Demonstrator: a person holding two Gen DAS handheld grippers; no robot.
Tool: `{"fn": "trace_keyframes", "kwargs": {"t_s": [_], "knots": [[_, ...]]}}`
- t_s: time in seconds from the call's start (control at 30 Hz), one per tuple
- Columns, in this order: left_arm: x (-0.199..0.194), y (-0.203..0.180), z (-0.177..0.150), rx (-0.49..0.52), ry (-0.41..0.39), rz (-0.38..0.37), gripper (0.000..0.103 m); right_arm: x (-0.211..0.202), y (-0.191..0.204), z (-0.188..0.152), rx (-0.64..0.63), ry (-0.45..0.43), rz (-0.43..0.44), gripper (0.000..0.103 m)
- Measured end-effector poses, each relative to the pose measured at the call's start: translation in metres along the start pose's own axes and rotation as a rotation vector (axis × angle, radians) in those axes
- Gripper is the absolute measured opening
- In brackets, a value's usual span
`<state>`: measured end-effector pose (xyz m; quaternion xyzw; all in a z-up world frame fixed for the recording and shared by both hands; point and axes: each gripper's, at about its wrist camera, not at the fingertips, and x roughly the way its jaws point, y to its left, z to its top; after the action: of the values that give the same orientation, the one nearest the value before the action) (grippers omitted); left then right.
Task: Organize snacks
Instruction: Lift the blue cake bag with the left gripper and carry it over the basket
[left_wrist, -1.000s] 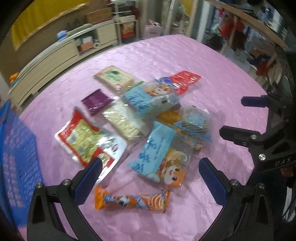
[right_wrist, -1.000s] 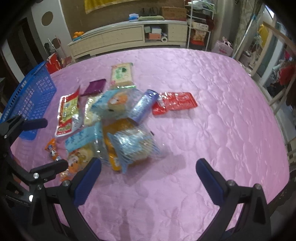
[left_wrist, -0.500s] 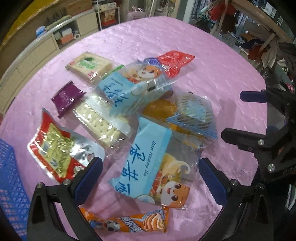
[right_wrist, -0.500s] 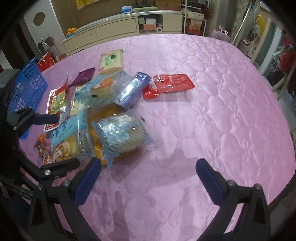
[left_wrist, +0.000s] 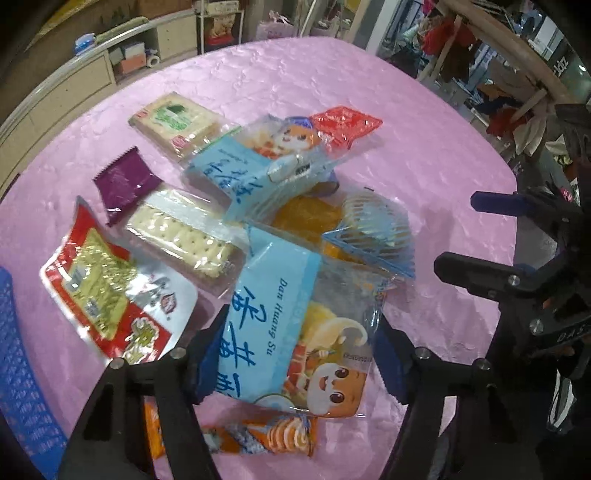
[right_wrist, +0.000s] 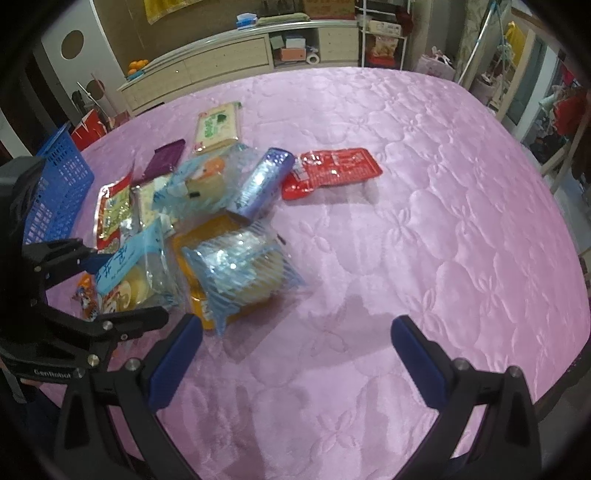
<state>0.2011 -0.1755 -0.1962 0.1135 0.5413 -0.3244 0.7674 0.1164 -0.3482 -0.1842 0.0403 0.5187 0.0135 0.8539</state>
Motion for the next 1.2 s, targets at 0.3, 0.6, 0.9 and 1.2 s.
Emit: {"fn": "trace_keyframes", "kwargs": {"t_s": [0.3,0.6,0.9,1.2], "knots": [[-0.056,0.025,0.0,-0.126,-0.151,0.102,0.068,-0.017,0.021,0.021,-0.031,-0.047,0.05,0.103],[-0.077,0.061,0.002,-0.251,-0.219,0.198,0.068,-0.009,0.057,0.065,-0.114,-0.085,0.07,0.103],[-0.068,0.089,0.011,-0.32,-0.225,0.262,0.068,0.033,0.078,0.094,-0.143,-0.034,0.035,0.096],[-0.057,0.099,0.016,-0.329,-0.21,0.247,0.068,0.064,0.095,0.1,-0.172,0.023,-0.042,0.09]]}}
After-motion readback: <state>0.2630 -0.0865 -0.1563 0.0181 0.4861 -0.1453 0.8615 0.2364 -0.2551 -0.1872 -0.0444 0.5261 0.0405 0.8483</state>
